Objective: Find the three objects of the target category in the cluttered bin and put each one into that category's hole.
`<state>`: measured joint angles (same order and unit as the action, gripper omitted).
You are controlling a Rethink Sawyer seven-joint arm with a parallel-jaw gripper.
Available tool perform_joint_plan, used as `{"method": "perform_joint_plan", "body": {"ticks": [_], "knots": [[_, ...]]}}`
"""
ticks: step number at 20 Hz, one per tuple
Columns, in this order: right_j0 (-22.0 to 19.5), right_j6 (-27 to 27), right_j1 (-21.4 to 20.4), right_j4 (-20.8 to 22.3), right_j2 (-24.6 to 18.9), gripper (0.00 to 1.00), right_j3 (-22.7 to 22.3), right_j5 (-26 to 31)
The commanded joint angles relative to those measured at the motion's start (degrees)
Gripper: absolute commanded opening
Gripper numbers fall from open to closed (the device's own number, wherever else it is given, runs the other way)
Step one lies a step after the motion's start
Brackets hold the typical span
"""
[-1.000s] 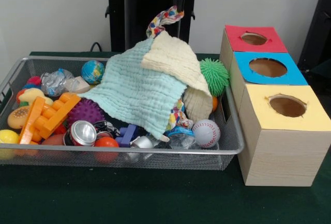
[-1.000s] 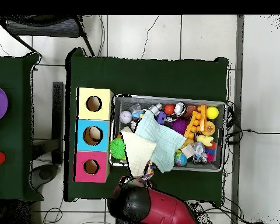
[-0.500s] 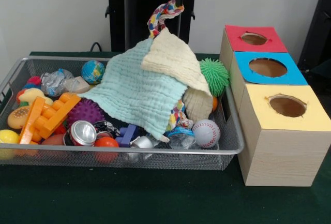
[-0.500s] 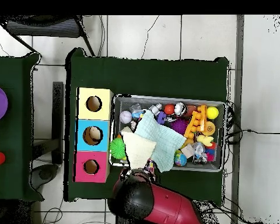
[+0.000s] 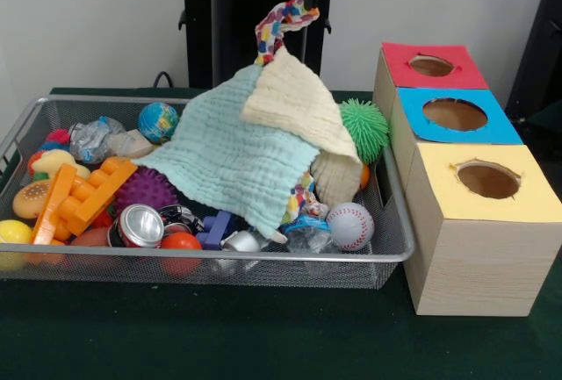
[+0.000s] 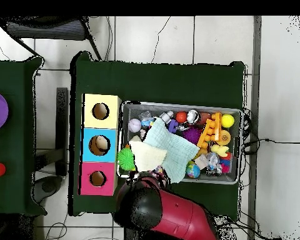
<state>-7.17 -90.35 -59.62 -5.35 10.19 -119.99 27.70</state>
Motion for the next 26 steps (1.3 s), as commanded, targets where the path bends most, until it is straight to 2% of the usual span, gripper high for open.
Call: {"method": "perform_joint_plan", "body": {"ticks": [1, 9, 20, 26], "knots": [[3.65, -16.12, -0.98, -1.17, 1.89, 0.00, 10.39, 12.01], [7.74, -18.04, -1.29, -0.65, 5.37, 0.00, 16.42, 20.28], [10.12, -19.16, -0.92, -1.34, 7.64, 0.00, 20.59, 24.69], [12.71, -22.91, -1.66, -1.78, 8.52, 0.00, 23.22, 27.48]]}}
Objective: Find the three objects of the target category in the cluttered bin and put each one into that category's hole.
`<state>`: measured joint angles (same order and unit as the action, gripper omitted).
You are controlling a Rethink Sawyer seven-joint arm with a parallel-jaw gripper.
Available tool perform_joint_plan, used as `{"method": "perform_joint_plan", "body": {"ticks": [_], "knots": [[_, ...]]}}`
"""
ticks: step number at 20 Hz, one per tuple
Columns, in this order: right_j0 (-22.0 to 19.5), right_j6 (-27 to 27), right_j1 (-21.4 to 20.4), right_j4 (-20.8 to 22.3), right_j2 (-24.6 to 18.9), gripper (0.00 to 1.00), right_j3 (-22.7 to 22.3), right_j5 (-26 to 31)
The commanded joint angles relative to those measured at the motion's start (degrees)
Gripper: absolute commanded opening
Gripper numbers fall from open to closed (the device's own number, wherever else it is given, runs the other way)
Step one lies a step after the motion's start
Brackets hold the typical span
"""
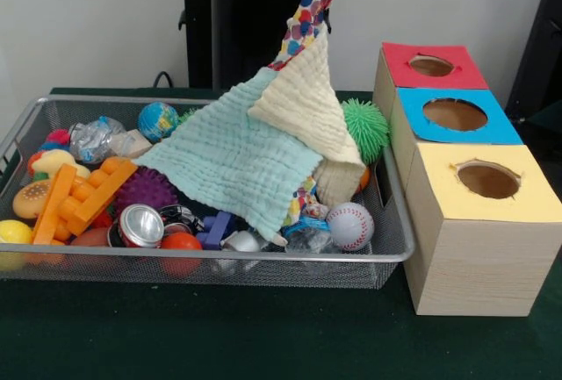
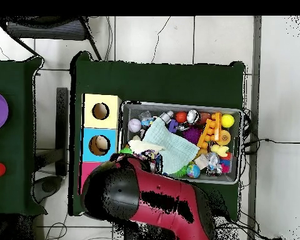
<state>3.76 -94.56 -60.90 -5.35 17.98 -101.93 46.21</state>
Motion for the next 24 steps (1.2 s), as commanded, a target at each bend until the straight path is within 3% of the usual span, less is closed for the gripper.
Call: {"method": "perform_joint_plan", "body": {"ticks": [1, 7, 15, 24], "knots": [[2.35, -19.68, -0.27, -1.95, 0.74, 0.00, 5.67, 9.40], [4.85, -22.93, 0.02, -1.29, 1.61, 0.00, 9.25, 13.82], [5.14, -23.92, -1.45, 0.44, 2.93, 0.00, 13.46, 21.28], [5.63, -25.60, -0.42, 0.29, 2.46, 0.00, 17.37, 23.55]]}}
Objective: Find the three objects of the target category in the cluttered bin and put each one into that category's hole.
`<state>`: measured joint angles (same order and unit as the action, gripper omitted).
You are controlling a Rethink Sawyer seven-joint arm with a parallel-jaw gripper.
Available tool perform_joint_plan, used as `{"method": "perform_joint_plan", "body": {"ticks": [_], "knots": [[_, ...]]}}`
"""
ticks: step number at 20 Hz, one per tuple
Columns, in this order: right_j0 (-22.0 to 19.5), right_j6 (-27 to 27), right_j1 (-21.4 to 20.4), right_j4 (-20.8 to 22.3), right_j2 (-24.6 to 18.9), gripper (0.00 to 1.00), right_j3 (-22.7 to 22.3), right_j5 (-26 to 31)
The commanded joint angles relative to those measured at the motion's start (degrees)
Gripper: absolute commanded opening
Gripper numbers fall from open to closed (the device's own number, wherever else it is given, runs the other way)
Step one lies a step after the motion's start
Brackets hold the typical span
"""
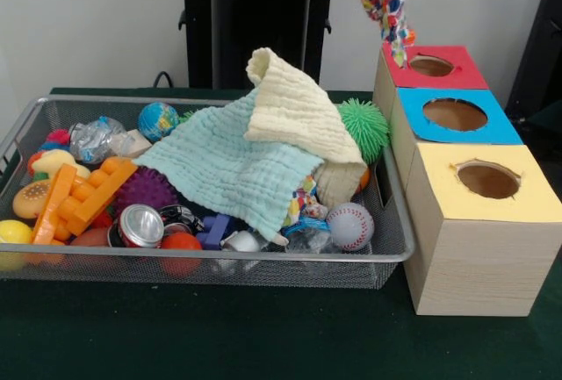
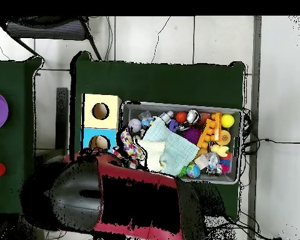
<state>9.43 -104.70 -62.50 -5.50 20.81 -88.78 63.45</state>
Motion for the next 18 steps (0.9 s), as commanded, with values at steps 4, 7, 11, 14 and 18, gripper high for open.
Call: {"method": "perform_joint_plan", "body": {"ticks": [4, 7, 11, 14, 18], "knots": [[0.96, -17.70, 2.60, -0.58, -0.85, 0.00, 4.26, 4.54], [2.12, -19.85, 3.54, -1.13, -0.96, 0.00, 4.87, 3.37], [3.08, -21.64, 5.58, -2.36, -1.54, 0.00, 4.39, -0.14], [3.72, -22.72, 7.04, -3.19, -1.79, 0.00, 3.56, -3.14], [5.09, -24.95, 8.61, -3.86, -1.81, 0.00, 2.84, -6.21]]}}
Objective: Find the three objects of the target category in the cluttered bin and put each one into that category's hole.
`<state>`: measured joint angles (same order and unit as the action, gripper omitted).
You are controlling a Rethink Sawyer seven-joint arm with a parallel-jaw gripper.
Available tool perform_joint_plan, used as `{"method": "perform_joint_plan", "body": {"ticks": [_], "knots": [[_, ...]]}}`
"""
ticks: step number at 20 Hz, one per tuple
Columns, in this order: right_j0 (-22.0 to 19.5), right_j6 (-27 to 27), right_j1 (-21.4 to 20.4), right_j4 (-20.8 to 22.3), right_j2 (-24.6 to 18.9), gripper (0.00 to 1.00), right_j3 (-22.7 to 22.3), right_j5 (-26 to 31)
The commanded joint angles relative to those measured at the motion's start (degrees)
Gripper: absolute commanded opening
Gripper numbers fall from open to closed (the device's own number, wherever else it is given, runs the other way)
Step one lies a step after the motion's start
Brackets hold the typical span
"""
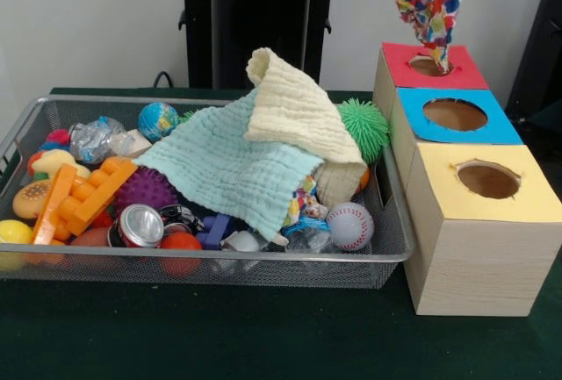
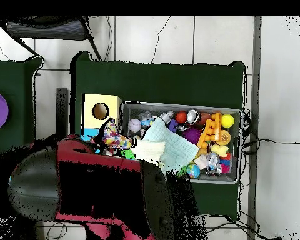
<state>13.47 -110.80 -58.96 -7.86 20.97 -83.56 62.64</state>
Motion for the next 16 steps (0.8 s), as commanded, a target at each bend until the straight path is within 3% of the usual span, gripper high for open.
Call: {"method": "perform_joint_plan", "body": {"ticks": [1, 16], "knots": [[1.29, -19.24, 5.35, -1.70, -2.00, 0.00, -2.68, -6.14], [3.59, -22.79, 12.46, -5.06, -3.95, 0.00, -5.76, -18.69]]}}
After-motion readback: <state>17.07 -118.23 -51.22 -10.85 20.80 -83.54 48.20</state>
